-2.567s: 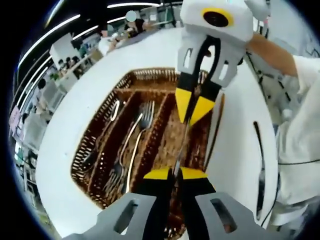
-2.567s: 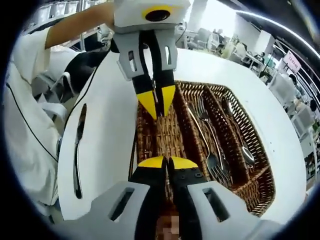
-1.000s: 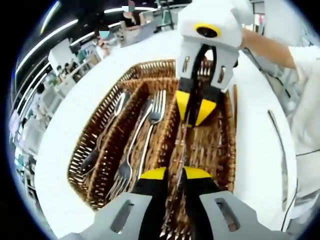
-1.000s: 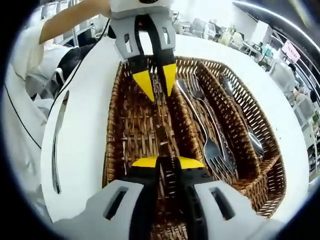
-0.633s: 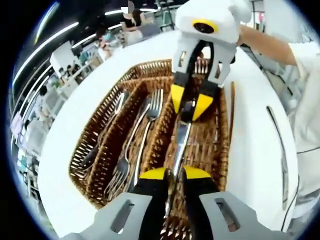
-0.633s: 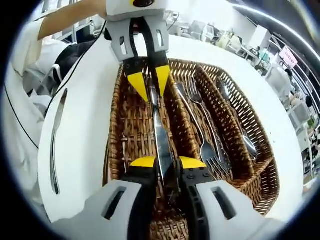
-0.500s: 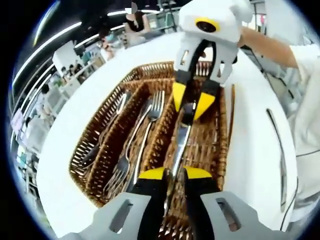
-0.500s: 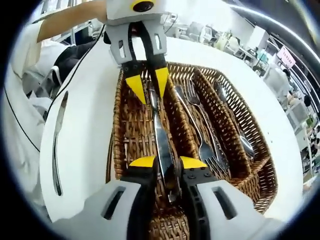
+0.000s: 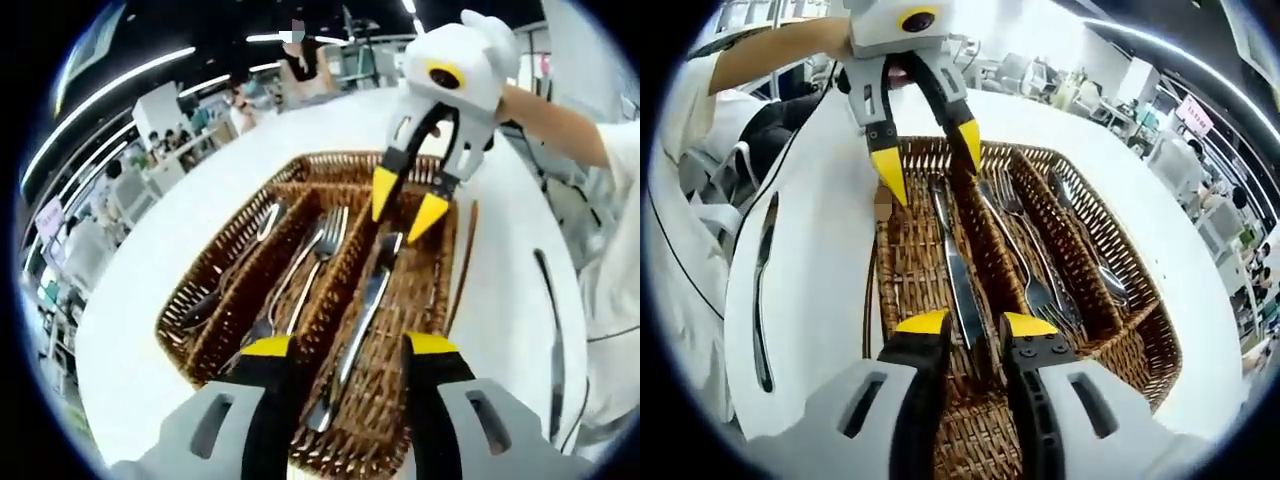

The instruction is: Arrange the knives, forks, and spoons in their matching storage slots by inserting each utensil handle-first until every utensil is classified and aligned in the correct compartment

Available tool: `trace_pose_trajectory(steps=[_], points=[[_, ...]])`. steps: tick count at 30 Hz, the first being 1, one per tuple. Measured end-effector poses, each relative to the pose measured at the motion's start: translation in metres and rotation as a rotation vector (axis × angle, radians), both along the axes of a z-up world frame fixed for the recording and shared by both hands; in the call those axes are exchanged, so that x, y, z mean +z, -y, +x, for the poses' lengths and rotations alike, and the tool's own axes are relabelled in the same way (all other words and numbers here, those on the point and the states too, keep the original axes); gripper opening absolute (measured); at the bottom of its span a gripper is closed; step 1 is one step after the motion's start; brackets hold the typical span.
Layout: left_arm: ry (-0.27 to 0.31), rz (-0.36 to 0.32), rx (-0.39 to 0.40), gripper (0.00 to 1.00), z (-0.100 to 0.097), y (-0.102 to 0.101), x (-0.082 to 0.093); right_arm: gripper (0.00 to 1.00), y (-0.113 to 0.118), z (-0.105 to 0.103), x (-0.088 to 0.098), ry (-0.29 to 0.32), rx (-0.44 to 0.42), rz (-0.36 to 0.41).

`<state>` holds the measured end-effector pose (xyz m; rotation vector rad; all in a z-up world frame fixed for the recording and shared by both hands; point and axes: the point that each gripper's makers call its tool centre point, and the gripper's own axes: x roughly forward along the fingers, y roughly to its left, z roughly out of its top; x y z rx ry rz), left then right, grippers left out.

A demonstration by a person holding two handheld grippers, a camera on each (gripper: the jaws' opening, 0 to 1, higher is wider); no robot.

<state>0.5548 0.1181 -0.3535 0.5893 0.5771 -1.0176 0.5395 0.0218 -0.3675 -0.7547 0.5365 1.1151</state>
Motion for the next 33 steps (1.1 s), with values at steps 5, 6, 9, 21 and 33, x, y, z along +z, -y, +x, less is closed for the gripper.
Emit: trace_pose_trajectory(steps=[5, 6, 9, 21, 33], points=[[0.041, -0.021, 0.025, 0.57, 0.005, -0.004, 0.007, 0.34, 0.000, -0.001, 0.006, 0.033, 0.000, 0.016], [0.045, -0.029, 0.029, 0.58, 0.005, -0.005, 0.010, 0.37, -0.001, -0.001, 0.009, 0.043, -0.001, 0.021], [0.068, -0.057, 0.047, 0.64, 0.004, -0.006, 0.017, 0.45, -0.001, -0.001, 0.017, 0.066, -0.007, 0.042], [0.094, -0.145, 0.146, 0.95, -0.005, -0.012, 0.030, 0.79, 0.000, -0.007, 0.032, 0.122, -0.035, 0.111], [0.108, -0.232, 0.241, 1.00, -0.017, -0.025, 0.041, 1.00, 0.008, -0.017, 0.042, 0.126, -0.082, 0.204]])
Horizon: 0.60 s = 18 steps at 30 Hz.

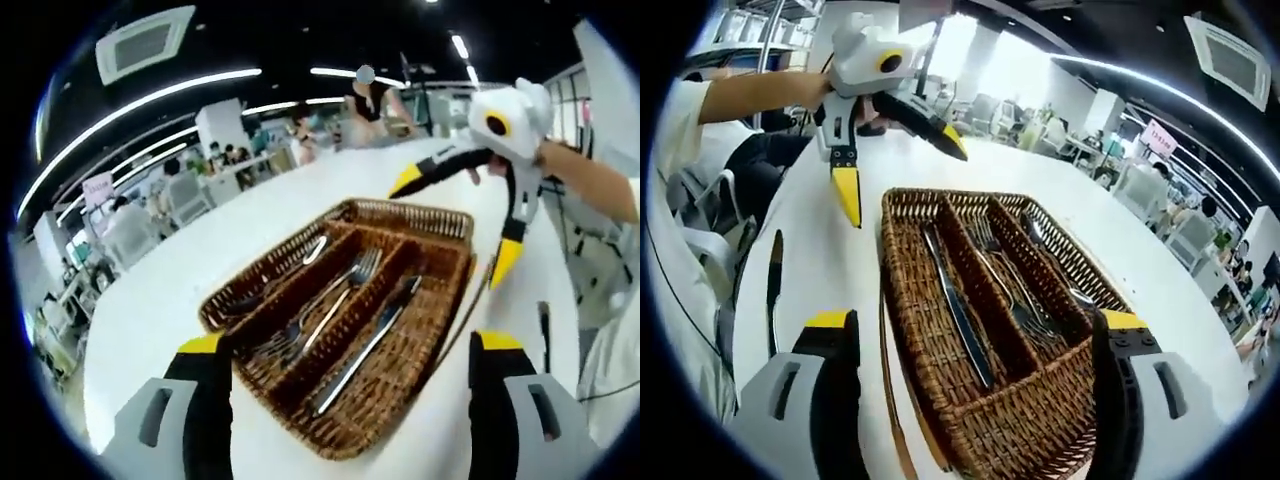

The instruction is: Arrange the knives, forks, and spoons in their matching storage slots by inserting each utensil handle-first until every utensil is classified and aligned in the correct compartment

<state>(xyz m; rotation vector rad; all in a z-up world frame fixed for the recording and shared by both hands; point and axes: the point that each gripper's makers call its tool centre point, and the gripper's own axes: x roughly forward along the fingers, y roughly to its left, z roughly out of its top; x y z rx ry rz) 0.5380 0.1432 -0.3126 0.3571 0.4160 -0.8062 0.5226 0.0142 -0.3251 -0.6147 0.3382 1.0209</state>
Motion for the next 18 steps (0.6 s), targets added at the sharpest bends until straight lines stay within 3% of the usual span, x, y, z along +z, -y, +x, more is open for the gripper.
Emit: trace_pose_trajectory(steps=[8, 18], points=[[0.044, -0.060, 0.086, 1.00, -0.004, -0.013, 0.005, 1.00, 0.011, -0.005, -0.005, -0.020, -0.023, 0.037], [0.051, -0.060, 0.155, 1.00, -0.014, -0.020, -0.005, 1.00, 0.017, -0.021, -0.006, -0.023, -0.031, 0.048]])
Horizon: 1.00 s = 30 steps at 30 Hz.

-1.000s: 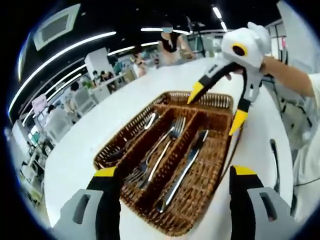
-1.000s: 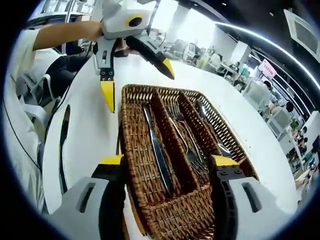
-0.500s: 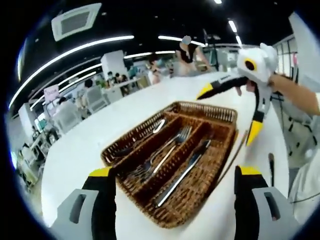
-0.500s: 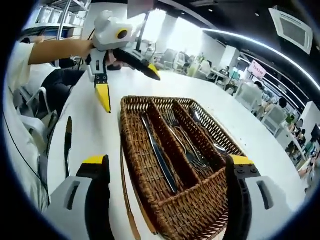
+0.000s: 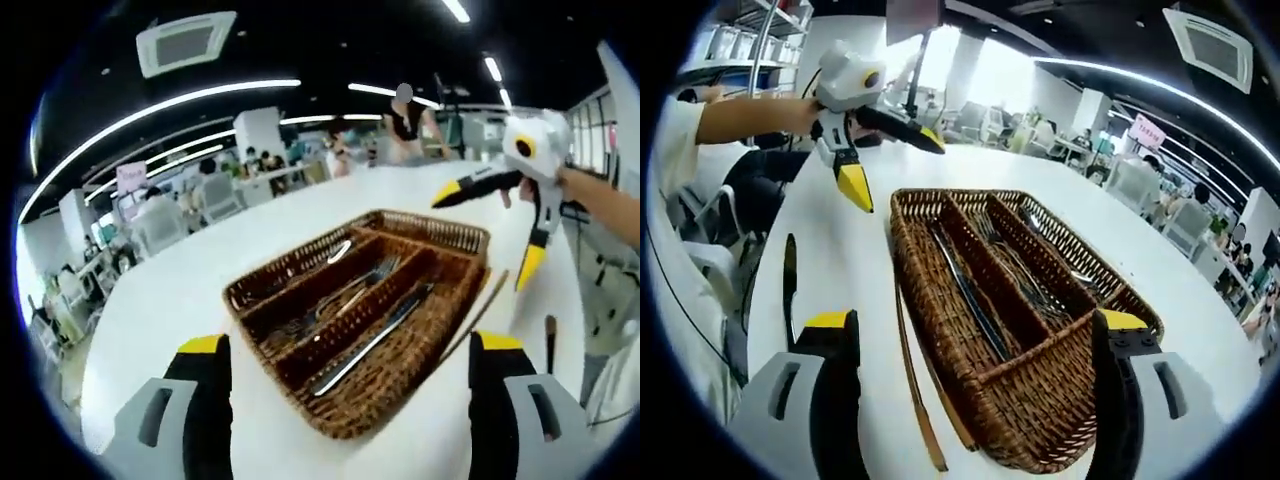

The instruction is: Arrange the knives, forks, and spoons in their matching storage slots by inserting each utensil handle-first until every utensil is classified and aligned in the correct compartment

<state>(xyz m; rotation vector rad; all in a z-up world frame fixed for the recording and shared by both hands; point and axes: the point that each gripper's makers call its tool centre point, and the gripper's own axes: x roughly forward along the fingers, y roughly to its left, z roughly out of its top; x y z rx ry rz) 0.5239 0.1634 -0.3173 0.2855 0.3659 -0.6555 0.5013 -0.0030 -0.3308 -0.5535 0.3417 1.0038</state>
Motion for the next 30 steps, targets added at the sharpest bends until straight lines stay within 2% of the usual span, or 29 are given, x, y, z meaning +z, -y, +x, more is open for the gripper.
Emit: trace_pose_trajectory(steps=[4, 11, 14, 16, 23, 30], points=[[-0.006, -0.007, 0.012, 1.00, -0.004, -0.002, -0.002, 1.00, 0.004, -0.001, 0.001, 0.000, -0.007, 0.006], [0.006, -0.007, 0.006, 1.00, -0.020, 0.003, -0.007, 1.00, 0.009, -0.027, 0.001, 0.010, -0.004, 0.019], [0.003, 0.007, 0.006, 1.00, -0.026, 0.004, -0.010, 1.00, 0.008, -0.027, 0.001, 0.009, 0.001, 0.022], [0.006, 0.015, 0.004, 1.00, -0.031, 0.005, -0.011, 1.00, 0.010, -0.035, -0.001, 0.011, 0.004, 0.023], [0.010, -0.006, 0.011, 1.00, -0.044, 0.004, -0.010, 1.00, 0.016, -0.053, -0.001, 0.020, 0.004, 0.041], [-0.001, -0.022, -0.016, 1.00, -0.061, 0.013, -0.018, 1.00, 0.019, -0.071, -0.009, 0.009, 0.014, 0.059]])
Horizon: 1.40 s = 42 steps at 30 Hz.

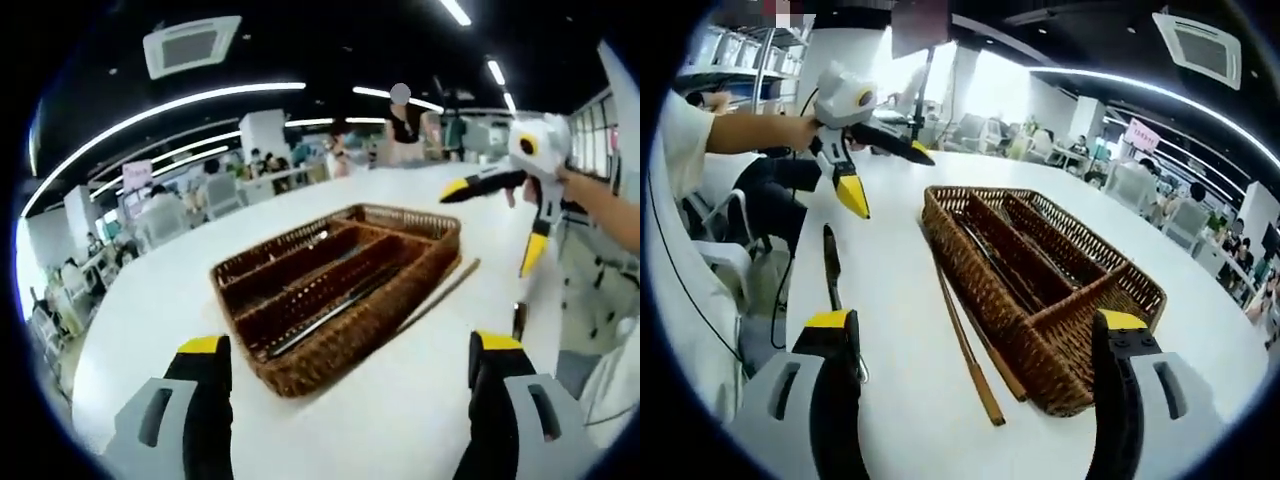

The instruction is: Arrange the knives, forks, and spoons in their matching storage slots by inserting each utensil handle-first until every utensil is classified and aligned in the correct compartment

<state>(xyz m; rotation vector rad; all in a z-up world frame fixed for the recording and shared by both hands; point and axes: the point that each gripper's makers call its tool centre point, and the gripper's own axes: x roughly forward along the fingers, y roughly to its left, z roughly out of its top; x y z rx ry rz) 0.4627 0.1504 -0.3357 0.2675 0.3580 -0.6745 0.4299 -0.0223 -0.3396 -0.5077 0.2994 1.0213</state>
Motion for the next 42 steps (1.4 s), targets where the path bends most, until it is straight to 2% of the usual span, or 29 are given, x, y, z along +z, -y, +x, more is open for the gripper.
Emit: trace_pose_trajectory(steps=[5, 15, 16, 18, 23, 28, 33, 35, 37, 39, 42], points=[[-0.044, -0.011, -0.049, 1.00, -0.017, 0.009, -0.011, 1.00, 0.003, -0.010, -0.011, -0.021, 0.009, -0.005], [-0.081, -0.011, -0.105, 0.99, -0.047, 0.009, -0.028, 1.00, 0.000, -0.032, -0.031, -0.057, 0.039, -0.002], [-0.110, -0.030, -0.122, 1.00, -0.054, 0.012, -0.032, 1.00, -0.004, -0.037, -0.035, -0.063, 0.057, -0.001], [-0.122, -0.029, -0.133, 0.99, -0.060, 0.012, -0.035, 1.00, -0.008, -0.045, -0.039, -0.081, 0.086, 0.004], [-0.143, -0.014, -0.169, 0.93, -0.077, 0.016, -0.047, 1.00, -0.012, -0.049, -0.047, -0.082, 0.110, -0.007], [-0.157, -0.010, -0.183, 0.88, -0.084, 0.015, -0.052, 0.99, -0.012, -0.046, -0.048, -0.098, 0.110, 0.001], [-0.167, -0.001, -0.208, 0.81, -0.088, 0.017, -0.054, 0.92, -0.013, -0.046, -0.051, -0.111, 0.125, 0.001], [-0.146, 0.013, -0.214, 0.76, -0.088, 0.016, -0.054, 0.83, -0.013, -0.049, -0.053, -0.113, 0.145, 0.002], [-0.163, 0.007, -0.219, 0.71, -0.089, 0.017, -0.055, 0.73, -0.014, -0.051, -0.054, -0.112, 0.166, 0.000], [-0.179, 0.000, -0.228, 0.69, -0.092, 0.018, -0.058, 0.70, -0.015, -0.052, -0.055, -0.102, 0.183, -0.010], [-0.182, 0.034, -0.250, 0.62, -0.096, 0.019, -0.063, 0.66, -0.018, -0.054, -0.056, -0.133, 0.200, 0.000]])
